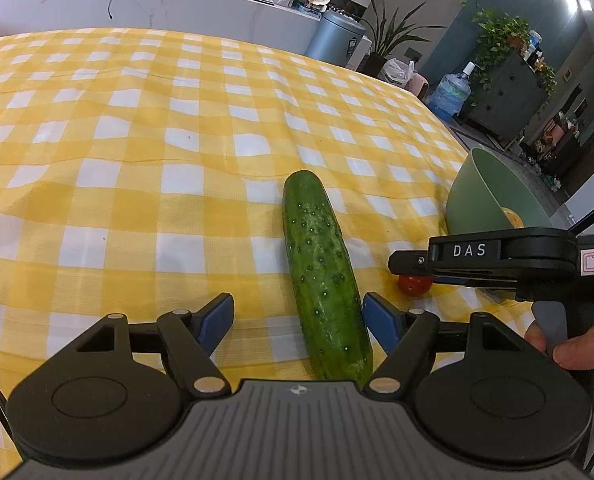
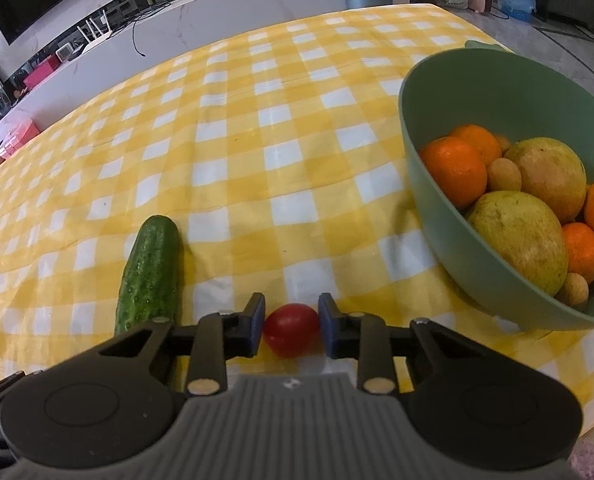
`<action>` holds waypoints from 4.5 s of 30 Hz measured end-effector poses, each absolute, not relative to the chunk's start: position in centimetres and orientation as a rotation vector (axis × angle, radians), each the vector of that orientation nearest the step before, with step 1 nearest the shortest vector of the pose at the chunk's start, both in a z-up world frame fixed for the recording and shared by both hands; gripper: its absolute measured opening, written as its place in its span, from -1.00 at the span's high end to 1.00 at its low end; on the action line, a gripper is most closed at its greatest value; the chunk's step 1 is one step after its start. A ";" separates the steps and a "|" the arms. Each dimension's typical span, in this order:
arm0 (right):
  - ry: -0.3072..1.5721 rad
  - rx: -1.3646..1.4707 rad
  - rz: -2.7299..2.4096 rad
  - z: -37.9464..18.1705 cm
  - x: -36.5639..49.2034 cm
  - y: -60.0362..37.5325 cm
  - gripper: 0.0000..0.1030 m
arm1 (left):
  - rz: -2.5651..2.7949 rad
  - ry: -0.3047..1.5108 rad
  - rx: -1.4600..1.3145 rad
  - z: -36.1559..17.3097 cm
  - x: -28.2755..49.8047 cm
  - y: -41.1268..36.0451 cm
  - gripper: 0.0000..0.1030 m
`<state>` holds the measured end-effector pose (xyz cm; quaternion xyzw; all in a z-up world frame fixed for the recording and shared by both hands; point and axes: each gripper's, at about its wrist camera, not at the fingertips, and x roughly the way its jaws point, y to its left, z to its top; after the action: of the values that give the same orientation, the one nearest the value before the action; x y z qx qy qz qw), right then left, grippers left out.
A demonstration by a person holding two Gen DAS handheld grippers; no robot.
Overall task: Organize fruits
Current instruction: 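Grasp the red tomato with the right gripper while the left gripper grasps the cucumber, then carry the cucumber and tomato into the colander and open both grippers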
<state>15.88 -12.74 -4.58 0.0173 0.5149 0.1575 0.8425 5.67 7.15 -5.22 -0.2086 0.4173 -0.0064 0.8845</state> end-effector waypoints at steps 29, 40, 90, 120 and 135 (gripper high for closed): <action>1.075 0.083 0.312 -4.1 15.5 -14.1 0.52 | 0.138 0.833 -0.335 -5.4 9.6 4.6 -0.20; 1.063 0.089 0.311 -3.9 15.4 -14.2 0.51 | 0.068 0.812 -0.470 -5.6 9.0 5.9 0.20; 0.601 0.838 0.170 2.6 12.6 -33.5 0.51 | -0.437 0.535 -0.748 2.4 12.6 2.0 0.21; 0.728 0.813 0.132 -0.3 12.5 -35.8 -0.05 | -0.221 0.624 -0.825 -4.8 25.5 -7.9 0.20; 0.740 0.728 0.123 0.2 12.6 -34.8 -0.05 | -0.140 0.704 -0.352 -0.5 19.6 -10.3 -0.43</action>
<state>12.59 -34.76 0.16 0.3477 0.3532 0.0587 0.8665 19.60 -10.31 -0.47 -0.1714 0.3428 -0.0681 0.9211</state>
